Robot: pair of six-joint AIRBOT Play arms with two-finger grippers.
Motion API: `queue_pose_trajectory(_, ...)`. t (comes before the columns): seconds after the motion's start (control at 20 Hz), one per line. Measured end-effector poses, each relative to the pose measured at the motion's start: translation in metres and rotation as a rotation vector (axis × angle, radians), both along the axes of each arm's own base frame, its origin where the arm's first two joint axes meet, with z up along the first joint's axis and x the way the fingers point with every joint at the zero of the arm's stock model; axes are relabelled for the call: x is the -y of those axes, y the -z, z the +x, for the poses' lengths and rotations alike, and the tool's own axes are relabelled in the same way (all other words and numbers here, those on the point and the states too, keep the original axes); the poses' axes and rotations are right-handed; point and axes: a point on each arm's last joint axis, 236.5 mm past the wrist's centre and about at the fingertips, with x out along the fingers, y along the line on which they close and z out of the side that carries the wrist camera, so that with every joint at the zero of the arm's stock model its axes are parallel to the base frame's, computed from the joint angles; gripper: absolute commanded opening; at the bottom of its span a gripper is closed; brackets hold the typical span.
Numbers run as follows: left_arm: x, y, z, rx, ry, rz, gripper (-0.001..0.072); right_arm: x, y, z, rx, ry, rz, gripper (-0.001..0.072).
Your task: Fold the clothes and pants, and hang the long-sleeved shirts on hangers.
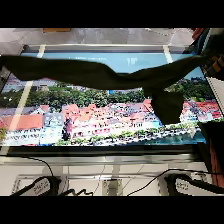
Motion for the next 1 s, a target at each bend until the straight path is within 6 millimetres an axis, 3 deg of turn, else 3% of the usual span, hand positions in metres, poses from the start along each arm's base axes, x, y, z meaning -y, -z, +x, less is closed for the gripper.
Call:
queue_pose_trajectory(0.15, -0.036, 0.064, -0.042, -0.324, -0.04, 0.159, 0.0015, -0.002, 0.042, -0.033, -0.192, -0.012, 0.011, 0.0032)
queue_pose_trajectory(0.3, -0.061, 0.1, -0.078, -0.517, -0.062, 0.221, 0.0015, -0.01, 0.076, -0.079, -0.341, -0.03, 0.022, 0.0032)
queue_pose_trajectory(0.55, -0.067, 0.157, -0.128, -0.763, 0.029, 0.252, 0.0015, -0.018, 0.155, -0.18, -0.581, -0.027, 0.019, 0.0033)
queue_pose_trajectory(0.75, -0.067, 0.205, -0.184, -1.002, 0.083, 0.246, 0.0014, -0.025, 0.22, -0.25, -0.81, -0.022, 0.043, 0.0033)
queue_pose_trajectory(0.85, -0.072, 0.22, -0.212, -1.108, 0.092, 0.25, 0.0015, -0.026, 0.239, -0.276, -0.909, -0.017, 0.051, 0.0033)
queue_pose_trajectory(1.0, -0.077, 0.23, -0.236, -1.19, 0.087, 0.245, 0.0015, -0.027, 0.251, -0.302, -1.004, -0.009, 0.057, 0.0033)
